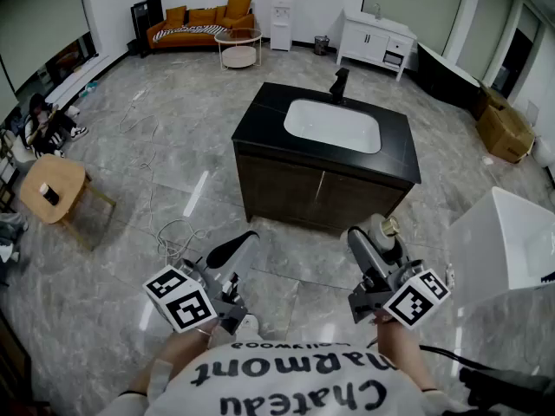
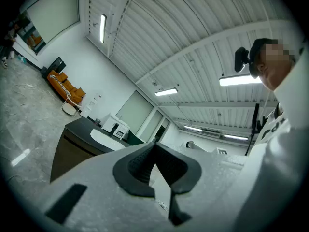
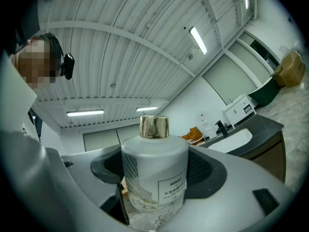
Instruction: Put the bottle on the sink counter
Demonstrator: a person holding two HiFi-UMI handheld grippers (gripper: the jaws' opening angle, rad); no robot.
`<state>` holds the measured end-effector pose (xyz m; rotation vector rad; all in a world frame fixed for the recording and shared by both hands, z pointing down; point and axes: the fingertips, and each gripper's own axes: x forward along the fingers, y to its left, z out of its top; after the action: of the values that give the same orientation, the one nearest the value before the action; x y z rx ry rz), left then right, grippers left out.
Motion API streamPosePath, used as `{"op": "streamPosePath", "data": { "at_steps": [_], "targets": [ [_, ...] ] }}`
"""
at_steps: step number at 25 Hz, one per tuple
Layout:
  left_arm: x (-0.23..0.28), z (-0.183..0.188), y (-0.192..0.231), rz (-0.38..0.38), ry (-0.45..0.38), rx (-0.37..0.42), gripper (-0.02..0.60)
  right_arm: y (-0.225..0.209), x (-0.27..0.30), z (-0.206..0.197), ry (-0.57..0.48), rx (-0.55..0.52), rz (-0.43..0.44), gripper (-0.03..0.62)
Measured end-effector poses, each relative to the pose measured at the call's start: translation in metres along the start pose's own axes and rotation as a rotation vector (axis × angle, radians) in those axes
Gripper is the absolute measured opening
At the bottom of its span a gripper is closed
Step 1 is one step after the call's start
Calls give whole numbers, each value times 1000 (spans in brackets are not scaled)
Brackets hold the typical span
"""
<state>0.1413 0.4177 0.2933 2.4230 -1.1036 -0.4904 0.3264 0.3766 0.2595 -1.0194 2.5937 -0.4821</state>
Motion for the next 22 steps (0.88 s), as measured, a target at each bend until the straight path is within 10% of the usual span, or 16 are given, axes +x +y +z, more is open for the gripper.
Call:
{"op": "streamPosePath", "data": {
  "at_steps": [22],
  "targets": [
    [-35, 78, 97, 80, -54, 4, 15, 11, 96, -13, -9, 49, -3, 342]
  ]
}}
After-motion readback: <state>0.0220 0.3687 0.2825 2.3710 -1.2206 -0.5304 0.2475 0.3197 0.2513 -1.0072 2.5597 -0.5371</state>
